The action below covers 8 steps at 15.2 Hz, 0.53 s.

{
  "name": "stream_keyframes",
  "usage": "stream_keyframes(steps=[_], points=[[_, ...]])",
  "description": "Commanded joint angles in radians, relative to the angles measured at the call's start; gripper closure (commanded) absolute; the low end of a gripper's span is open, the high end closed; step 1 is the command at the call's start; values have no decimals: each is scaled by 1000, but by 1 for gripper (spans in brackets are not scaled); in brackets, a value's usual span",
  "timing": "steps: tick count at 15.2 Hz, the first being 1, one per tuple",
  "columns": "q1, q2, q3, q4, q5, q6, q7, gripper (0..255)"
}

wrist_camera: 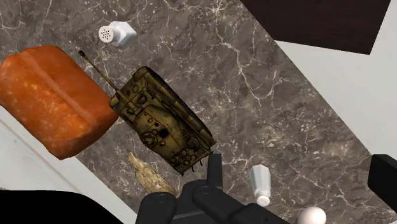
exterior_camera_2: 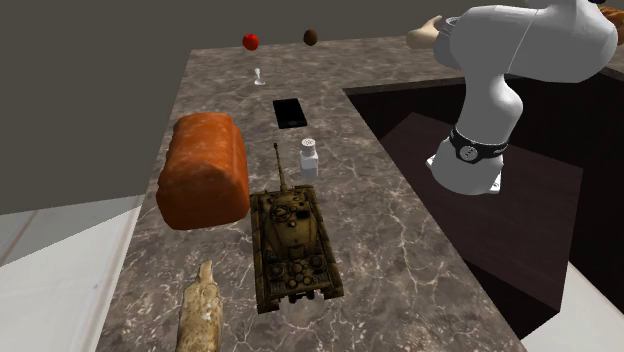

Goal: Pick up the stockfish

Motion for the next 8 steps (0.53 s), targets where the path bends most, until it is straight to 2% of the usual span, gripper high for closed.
stream_keyframes(steps=[1,8], points=[[0,0,0,0,0,0,0,0],[-8,130,-114,-77,-52,223,-159,0]])
